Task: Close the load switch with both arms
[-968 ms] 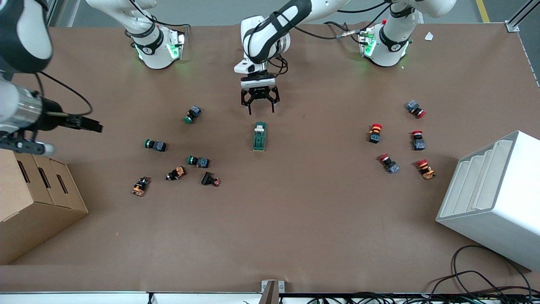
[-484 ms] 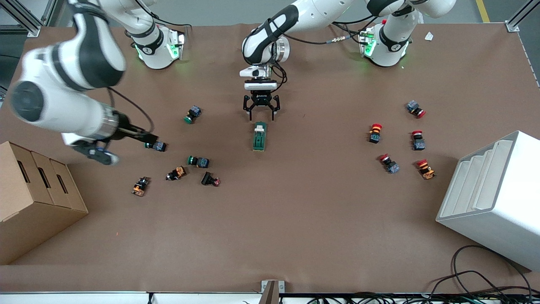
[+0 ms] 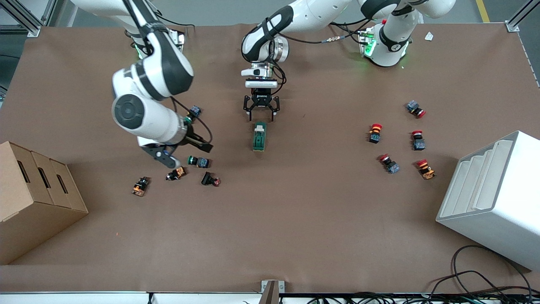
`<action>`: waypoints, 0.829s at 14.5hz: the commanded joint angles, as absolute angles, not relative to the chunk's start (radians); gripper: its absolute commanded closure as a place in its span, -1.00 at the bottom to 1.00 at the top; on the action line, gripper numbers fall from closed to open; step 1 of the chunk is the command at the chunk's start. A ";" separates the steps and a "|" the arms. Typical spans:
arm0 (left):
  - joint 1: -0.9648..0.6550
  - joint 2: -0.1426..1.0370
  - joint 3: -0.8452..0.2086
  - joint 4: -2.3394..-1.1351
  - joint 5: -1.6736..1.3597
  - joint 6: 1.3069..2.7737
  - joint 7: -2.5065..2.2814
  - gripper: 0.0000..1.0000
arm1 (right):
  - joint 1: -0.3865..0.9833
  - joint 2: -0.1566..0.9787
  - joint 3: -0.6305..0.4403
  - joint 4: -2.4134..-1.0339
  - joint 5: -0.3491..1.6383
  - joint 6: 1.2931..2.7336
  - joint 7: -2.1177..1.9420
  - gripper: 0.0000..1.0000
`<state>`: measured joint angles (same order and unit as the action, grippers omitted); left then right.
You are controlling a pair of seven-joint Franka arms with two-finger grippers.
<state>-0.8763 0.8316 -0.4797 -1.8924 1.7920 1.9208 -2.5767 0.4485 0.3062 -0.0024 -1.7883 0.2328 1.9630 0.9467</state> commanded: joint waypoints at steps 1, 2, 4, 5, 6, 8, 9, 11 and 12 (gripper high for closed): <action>-0.890 0.856 -0.471 -1.867 1.816 1.899 -2.588 -0.99 | 0.503 0.304 -0.012 -1.896 0.270 2.122 0.988 -1.00; -0.893 0.861 -0.471 -1.861 1.824 1.890 -2.588 -0.98 | 0.521 0.305 -0.012 -1.931 0.291 2.179 0.988 -1.00; -0.897 0.873 -0.469 -1.855 1.828 1.885 -2.588 -0.98 | 0.549 0.333 -0.012 -1.973 0.345 2.264 0.986 -1.00; -0.900 0.877 -0.469 -1.849 1.829 1.885 -2.583 -0.97 | 0.576 0.353 -0.012 -1.979 0.359 2.295 0.988 -1.00; -0.900 0.880 -0.469 -1.845 1.829 1.885 -2.579 -0.97 | 0.597 0.370 -0.012 -1.985 0.379 2.324 0.988 -1.00; -0.914 0.890 -0.463 -1.841 1.829 1.869 -2.579 -0.97 | 0.633 0.405 -0.012 -1.990 0.428 2.367 0.988 -1.00; -0.917 0.900 -0.459 -1.832 1.829 1.864 -2.579 -0.97 | 0.658 0.422 -0.012 -1.988 0.448 2.375 0.988 -1.00; -0.930 0.907 -0.445 -1.830 1.829 1.856 -2.579 -0.97 | 0.696 0.442 -0.012 -1.990 0.503 2.405 0.988 -1.00; -0.931 0.910 -0.440 -1.830 1.829 1.856 -2.579 -0.97 | 0.715 0.451 -0.012 -1.990 0.518 2.419 0.988 -1.00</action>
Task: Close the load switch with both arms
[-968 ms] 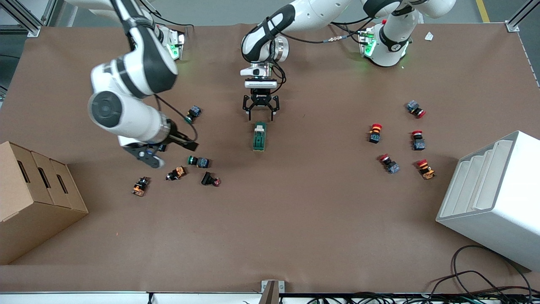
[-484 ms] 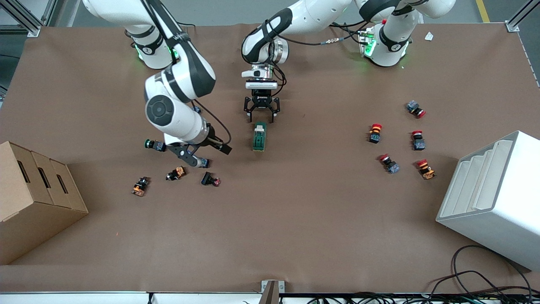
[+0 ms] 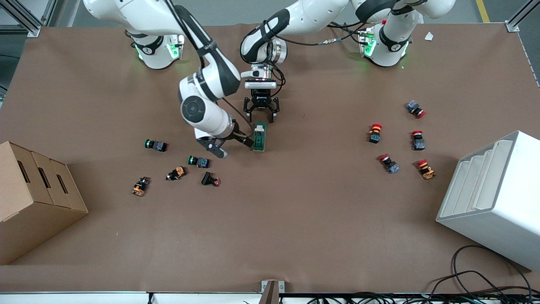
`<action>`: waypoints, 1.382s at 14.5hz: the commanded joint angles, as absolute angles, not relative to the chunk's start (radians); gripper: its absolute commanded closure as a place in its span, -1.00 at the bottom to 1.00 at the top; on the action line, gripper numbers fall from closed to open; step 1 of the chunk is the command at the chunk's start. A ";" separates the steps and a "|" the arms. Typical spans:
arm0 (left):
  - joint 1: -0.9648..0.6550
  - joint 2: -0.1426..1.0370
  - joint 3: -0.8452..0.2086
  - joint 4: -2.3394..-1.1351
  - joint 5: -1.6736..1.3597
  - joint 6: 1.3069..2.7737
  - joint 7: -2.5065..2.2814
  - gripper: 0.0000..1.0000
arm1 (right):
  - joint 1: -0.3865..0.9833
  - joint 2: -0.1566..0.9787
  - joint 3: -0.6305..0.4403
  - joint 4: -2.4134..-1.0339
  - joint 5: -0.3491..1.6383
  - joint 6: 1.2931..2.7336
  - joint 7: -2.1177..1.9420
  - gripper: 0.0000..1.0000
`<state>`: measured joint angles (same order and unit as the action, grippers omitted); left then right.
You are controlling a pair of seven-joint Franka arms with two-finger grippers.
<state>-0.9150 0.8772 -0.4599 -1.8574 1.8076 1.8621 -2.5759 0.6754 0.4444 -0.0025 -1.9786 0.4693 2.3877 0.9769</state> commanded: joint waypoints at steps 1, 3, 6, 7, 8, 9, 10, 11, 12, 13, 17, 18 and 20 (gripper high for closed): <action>-0.931 0.911 -0.439 -1.830 1.829 1.856 -2.579 -0.97 | 0.727 0.457 -0.012 -1.988 0.529 2.427 0.988 -1.00; -0.933 0.910 -0.439 -1.832 1.829 1.856 -2.579 -0.98 | 0.750 0.471 -0.012 -1.988 0.563 2.457 0.988 -1.00; -0.931 0.910 -0.440 -1.833 1.825 1.855 -2.576 -0.98 | 0.791 0.508 -0.012 -1.980 0.588 2.519 1.025 -1.00; -0.931 0.911 -0.440 -1.836 1.825 1.855 -2.573 -0.98 | 0.801 0.520 -0.012 -1.977 0.588 2.532 1.032 -1.00; -0.931 0.911 -0.439 -1.839 1.825 1.855 -2.566 -0.98 | 0.808 0.531 -0.012 -1.974 0.591 2.546 1.034 -1.00; -0.931 0.911 -0.440 -1.841 1.821 1.855 -2.566 -0.98 | 0.814 0.544 -0.012 -1.970 0.592 2.563 1.040 -1.00; -0.931 0.911 -0.440 -1.844 1.819 1.855 -2.566 -0.98 | 0.821 0.557 -0.012 -1.965 0.592 2.583 1.063 -1.00; -0.931 0.911 -0.440 -1.845 1.819 1.853 -2.566 -0.98 | 0.833 0.571 -0.012 -1.953 0.592 2.597 1.080 -1.00; -0.931 0.911 -0.440 -1.845 1.819 1.853 -2.566 -0.98 | 0.836 0.584 -0.012 -1.941 0.592 2.599 1.094 -1.00; -0.931 0.910 -0.440 -1.845 1.818 1.853 -2.566 -0.98 | 0.836 0.594 -0.012 -1.927 0.592 2.597 1.104 -1.00; -0.928 0.908 -0.440 -1.844 1.815 1.850 -2.565 -0.99 | 0.834 0.597 -0.012 -1.905 0.592 2.591 1.112 -1.00; -0.925 0.908 -0.439 -1.845 1.815 1.850 -2.565 -0.99 | 0.834 0.597 -0.012 -1.905 0.592 2.588 1.114 -1.00; -0.923 0.904 -0.440 -1.845 1.815 1.850 -2.566 -0.99 | 0.834 0.595 -0.012 -1.899 0.592 2.586 1.130 -1.00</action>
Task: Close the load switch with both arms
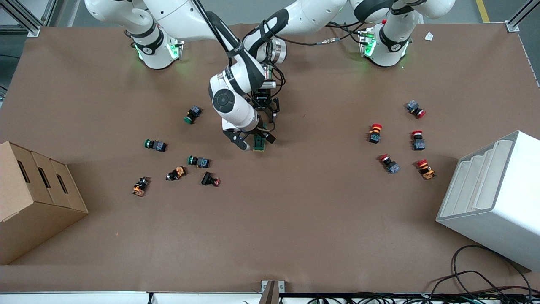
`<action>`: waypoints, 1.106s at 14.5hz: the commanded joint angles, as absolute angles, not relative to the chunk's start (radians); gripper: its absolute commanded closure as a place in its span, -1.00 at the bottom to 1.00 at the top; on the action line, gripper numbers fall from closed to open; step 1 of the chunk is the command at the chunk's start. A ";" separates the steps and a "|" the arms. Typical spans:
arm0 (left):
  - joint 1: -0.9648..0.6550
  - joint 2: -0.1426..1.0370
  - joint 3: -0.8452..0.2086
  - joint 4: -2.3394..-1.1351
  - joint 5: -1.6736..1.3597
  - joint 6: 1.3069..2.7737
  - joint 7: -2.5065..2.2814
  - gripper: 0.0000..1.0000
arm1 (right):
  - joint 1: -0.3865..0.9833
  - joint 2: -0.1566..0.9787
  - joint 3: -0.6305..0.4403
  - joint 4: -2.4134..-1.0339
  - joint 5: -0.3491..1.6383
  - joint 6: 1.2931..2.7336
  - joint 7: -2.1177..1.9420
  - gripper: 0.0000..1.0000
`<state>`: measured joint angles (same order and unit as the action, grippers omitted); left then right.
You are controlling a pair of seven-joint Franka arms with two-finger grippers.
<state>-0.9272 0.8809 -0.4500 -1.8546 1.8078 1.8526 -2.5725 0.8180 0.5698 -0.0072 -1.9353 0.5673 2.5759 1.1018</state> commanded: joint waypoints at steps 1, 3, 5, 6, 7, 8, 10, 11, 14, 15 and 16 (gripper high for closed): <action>-0.923 0.902 -0.440 -1.845 1.815 1.850 -2.566 -0.99 | 0.836 0.597 -0.012 -1.891 0.591 2.586 1.147 -1.00; -0.923 0.902 -0.440 -1.845 1.815 1.850 -2.568 -0.99 | 0.833 0.595 -0.012 -1.882 0.591 2.585 1.146 -1.00; -0.922 0.902 -0.440 -1.845 1.813 1.850 -2.566 -0.99 | 0.821 0.594 -0.012 -1.876 0.591 2.580 1.140 -1.00; -0.920 0.902 -0.440 -1.845 1.813 1.850 -2.566 -0.99 | 0.815 0.592 -0.014 -1.864 0.589 2.559 1.140 -1.00; -0.920 0.902 -0.440 -1.844 1.813 1.850 -2.566 -0.99 | 0.805 0.592 -0.015 -1.841 0.589 2.516 1.141 -1.00; -0.920 0.903 -0.439 -1.844 1.813 1.850 -2.565 -0.99 | 0.795 0.592 -0.017 -1.816 0.589 2.475 1.141 -1.00; -0.920 0.905 -0.439 -1.844 1.813 1.850 -2.565 -0.99 | 0.773 0.592 -0.017 -1.783 0.588 2.433 1.141 -1.00; -0.920 0.905 -0.439 -1.844 1.813 1.850 -2.565 -0.99 | 0.769 0.592 -0.017 -1.778 0.588 2.433 1.141 -1.00; -0.920 0.905 -0.439 -1.844 1.813 1.850 -2.563 -0.99 | 0.773 0.595 -0.017 -1.778 0.588 2.436 1.143 -1.00; -0.920 0.905 -0.439 -1.844 1.813 1.850 -2.559 -0.99 | 0.770 0.595 -0.017 -1.776 0.586 2.436 1.141 -1.00; -0.920 0.907 -0.439 -1.842 1.815 1.850 -2.553 -0.99 | 0.770 0.595 -0.017 -1.776 0.584 2.436 1.140 -1.00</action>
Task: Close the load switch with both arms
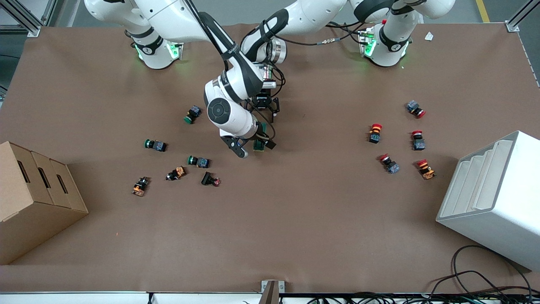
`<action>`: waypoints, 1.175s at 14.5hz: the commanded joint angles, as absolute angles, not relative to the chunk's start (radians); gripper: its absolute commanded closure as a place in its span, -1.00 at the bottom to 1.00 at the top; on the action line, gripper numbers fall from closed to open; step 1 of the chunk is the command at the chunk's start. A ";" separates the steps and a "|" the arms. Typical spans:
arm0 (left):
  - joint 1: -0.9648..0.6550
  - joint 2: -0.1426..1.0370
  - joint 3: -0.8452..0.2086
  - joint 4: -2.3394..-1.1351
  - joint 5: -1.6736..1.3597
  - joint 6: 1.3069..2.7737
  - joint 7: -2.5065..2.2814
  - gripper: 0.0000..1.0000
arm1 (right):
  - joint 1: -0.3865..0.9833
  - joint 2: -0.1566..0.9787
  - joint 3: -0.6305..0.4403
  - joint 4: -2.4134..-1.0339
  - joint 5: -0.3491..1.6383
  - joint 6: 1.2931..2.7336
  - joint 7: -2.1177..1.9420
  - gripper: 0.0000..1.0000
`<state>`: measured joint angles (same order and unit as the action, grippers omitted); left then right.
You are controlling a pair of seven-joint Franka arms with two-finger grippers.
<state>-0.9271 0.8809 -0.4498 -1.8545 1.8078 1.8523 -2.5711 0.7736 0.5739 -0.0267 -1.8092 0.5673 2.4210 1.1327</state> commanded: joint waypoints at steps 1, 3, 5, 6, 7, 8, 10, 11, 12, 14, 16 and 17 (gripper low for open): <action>-0.920 0.908 -0.439 -1.838 1.813 1.850 -2.551 -0.99 | 0.767 0.595 -0.017 -1.773 0.583 2.436 1.138 -1.00; -0.920 0.907 -0.437 -1.838 1.815 1.850 -2.549 -0.99 | 0.761 0.597 -0.018 -1.753 0.583 2.436 1.137 -1.00; -0.919 0.908 -0.437 -1.839 1.815 1.850 -2.548 -0.99 | 0.752 0.598 -0.018 -1.747 0.577 2.437 1.128 -1.00; -0.919 0.908 -0.436 -1.838 1.813 1.850 -2.548 -0.99 | 0.747 0.598 -0.020 -1.749 0.575 2.437 1.117 -1.00; -0.919 0.908 -0.434 -1.838 1.813 1.850 -2.546 -0.99 | 0.742 0.598 -0.020 -1.749 0.575 2.437 1.103 -1.00; -0.919 0.908 -0.433 -1.833 1.815 1.850 -2.536 -0.99 | 0.735 0.598 -0.020 -1.749 0.575 2.437 1.089 -1.00; -0.919 0.904 -0.434 -1.825 1.813 1.850 -2.508 -0.99 | 0.726 0.604 -0.020 -1.747 0.575 2.437 1.060 -1.00; -0.919 0.905 -0.434 -1.825 1.813 1.850 -2.507 -0.99 | 0.723 0.612 -0.021 -1.746 0.575 2.439 1.046 -1.00; -0.919 0.907 -0.434 -1.825 1.813 1.850 -2.507 -0.99 | 0.718 0.627 -0.021 -1.734 0.575 2.441 1.037 -1.00; -0.919 0.908 -0.433 -1.825 1.813 1.850 -2.507 -0.99 | 0.718 0.662 -0.021 -1.698 0.574 2.447 1.038 -1.00; -0.919 0.908 -0.433 -1.825 1.813 1.850 -2.507 -0.99 | 0.718 0.689 -0.021 -1.672 0.575 2.450 1.040 -1.00; -0.919 0.908 -0.433 -1.825 1.813 1.850 -2.507 -0.99 | 0.718 0.696 -0.021 -1.658 0.575 2.450 1.039 -1.00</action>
